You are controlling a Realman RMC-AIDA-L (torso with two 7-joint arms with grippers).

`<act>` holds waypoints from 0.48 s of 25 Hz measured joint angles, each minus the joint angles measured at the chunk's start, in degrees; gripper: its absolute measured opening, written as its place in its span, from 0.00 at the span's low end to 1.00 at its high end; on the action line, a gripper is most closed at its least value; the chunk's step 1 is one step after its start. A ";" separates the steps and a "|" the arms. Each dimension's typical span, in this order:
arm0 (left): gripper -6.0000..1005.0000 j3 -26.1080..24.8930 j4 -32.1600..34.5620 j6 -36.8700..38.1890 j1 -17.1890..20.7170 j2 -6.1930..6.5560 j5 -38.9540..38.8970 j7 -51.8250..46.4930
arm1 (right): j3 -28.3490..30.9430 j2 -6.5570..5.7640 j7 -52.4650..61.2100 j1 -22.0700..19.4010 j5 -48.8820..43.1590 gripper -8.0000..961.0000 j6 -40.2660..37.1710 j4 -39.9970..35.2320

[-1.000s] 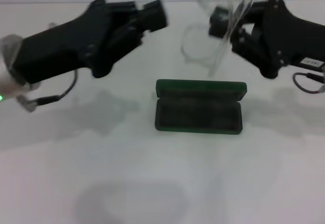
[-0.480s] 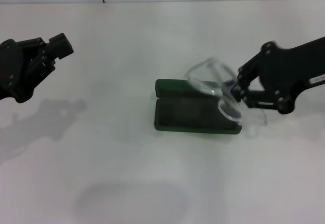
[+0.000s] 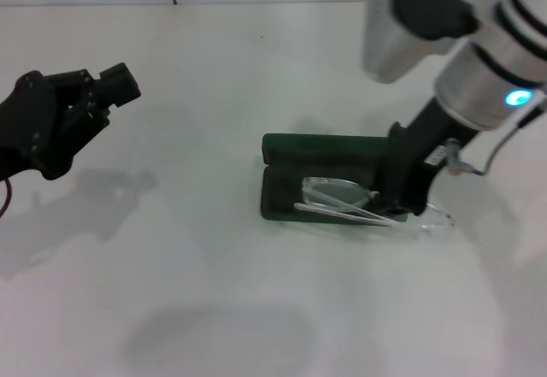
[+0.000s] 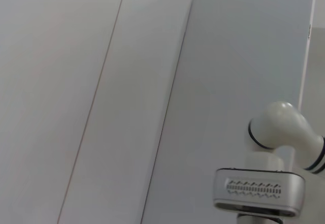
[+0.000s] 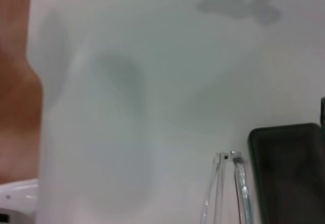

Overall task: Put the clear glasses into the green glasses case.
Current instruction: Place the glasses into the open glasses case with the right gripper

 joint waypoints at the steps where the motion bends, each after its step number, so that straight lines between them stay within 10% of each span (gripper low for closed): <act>1: 0.06 -0.01 -0.11 0.03 0.15 -0.15 0.06 0.49 | -1.36 0.05 0.74 0.97 -0.24 0.16 1.05 0.85; 12: 0.06 -0.11 -0.41 0.49 1.03 -0.81 0.15 2.49 | -12.79 0.11 6.15 5.35 -2.51 0.17 10.84 3.31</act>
